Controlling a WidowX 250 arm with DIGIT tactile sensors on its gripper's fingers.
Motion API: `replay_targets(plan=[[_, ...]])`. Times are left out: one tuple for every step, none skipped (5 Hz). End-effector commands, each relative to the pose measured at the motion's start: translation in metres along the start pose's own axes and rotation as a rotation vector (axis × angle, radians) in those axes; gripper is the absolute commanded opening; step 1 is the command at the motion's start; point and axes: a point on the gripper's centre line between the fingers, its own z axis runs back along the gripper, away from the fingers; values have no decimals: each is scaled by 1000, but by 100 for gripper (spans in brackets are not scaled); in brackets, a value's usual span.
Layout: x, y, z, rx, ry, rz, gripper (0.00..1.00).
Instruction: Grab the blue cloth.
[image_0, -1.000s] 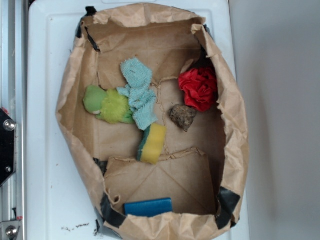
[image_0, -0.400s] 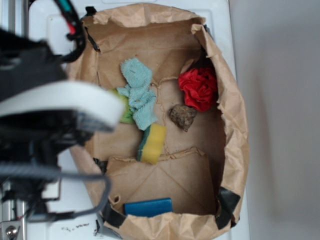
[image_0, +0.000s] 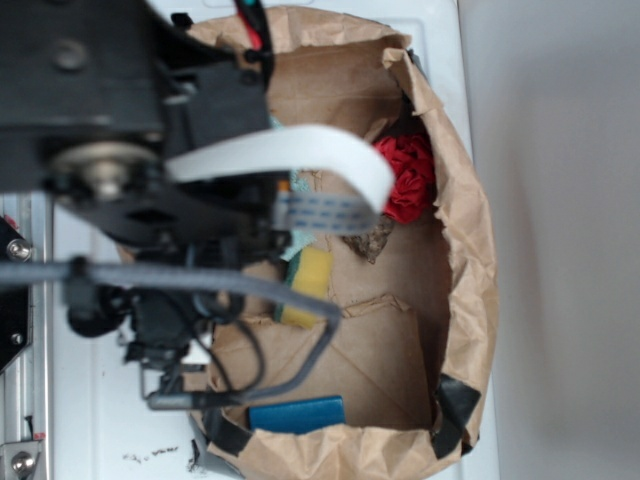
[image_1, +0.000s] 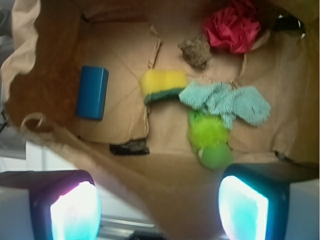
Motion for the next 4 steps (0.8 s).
replay_targets(plan=[[34, 3, 2, 62, -123, -13, 100], [41, 11, -10, 89, -110, -2, 100], [45, 19, -20, 108, -109, 1, 100], [47, 23, -28, 127, -125, -8, 100]])
